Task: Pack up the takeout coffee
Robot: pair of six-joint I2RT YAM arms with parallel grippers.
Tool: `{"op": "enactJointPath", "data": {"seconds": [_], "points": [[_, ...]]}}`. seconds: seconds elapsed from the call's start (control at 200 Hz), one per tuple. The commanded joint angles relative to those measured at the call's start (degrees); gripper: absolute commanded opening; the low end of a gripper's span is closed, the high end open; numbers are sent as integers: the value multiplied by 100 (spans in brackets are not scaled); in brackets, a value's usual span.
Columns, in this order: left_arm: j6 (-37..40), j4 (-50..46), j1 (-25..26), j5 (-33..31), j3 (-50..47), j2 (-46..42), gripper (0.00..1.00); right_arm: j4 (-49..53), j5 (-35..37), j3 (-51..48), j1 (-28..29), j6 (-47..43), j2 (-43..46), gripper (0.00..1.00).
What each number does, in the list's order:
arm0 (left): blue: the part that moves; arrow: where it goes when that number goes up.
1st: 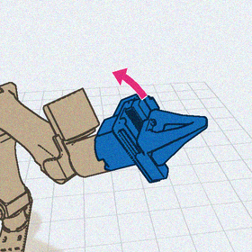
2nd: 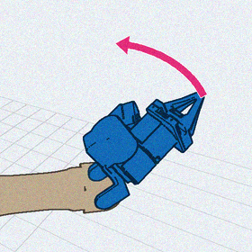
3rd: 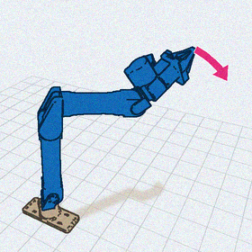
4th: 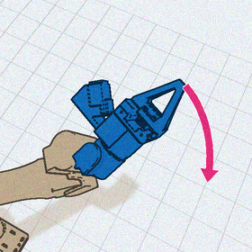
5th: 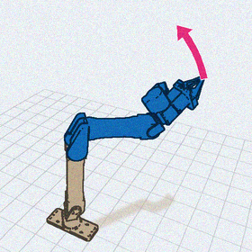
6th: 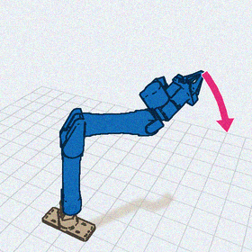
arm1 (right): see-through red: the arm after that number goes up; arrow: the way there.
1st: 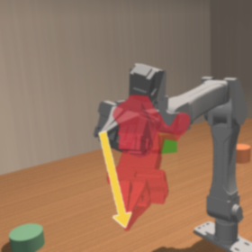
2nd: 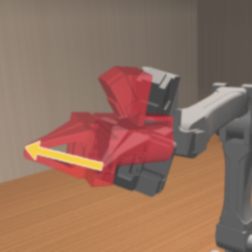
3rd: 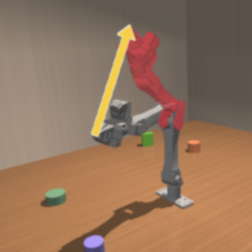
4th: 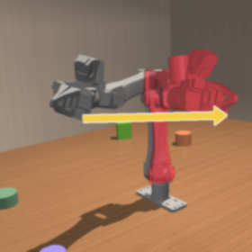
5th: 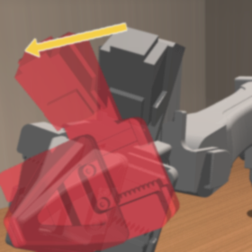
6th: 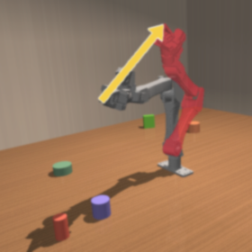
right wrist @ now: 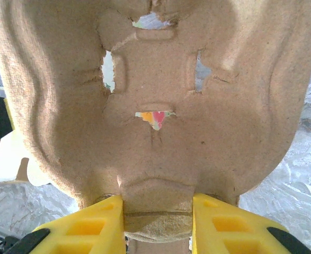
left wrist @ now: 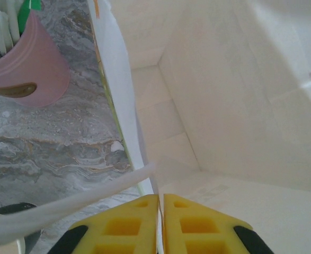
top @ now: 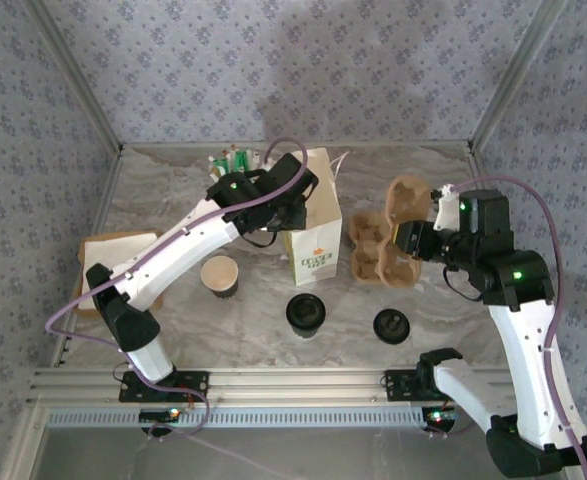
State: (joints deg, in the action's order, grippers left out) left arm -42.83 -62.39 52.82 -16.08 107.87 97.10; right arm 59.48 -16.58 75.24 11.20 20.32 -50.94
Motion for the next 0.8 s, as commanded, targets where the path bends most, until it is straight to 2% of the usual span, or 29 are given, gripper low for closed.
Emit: {"op": "enactJointPath", "data": {"seconds": [0.0, 0.615, 0.654, 0.794], "points": [[-76, -97, 103, 9, 210, 4, 9, 129, -125, -22, -33, 25, 78, 33], [-605, 230, 508, -46, -306, -454, 9, 231, -158, 169, -65, 18, 136, 32], [-620, 268, 527, -22, -353, -470, 11, 248, -140, 200, -66, 8, 129, 32], [-674, 462, 596, 59, -578, -595, 28, 355, -12, 327, -77, -25, 119, 33]]}}
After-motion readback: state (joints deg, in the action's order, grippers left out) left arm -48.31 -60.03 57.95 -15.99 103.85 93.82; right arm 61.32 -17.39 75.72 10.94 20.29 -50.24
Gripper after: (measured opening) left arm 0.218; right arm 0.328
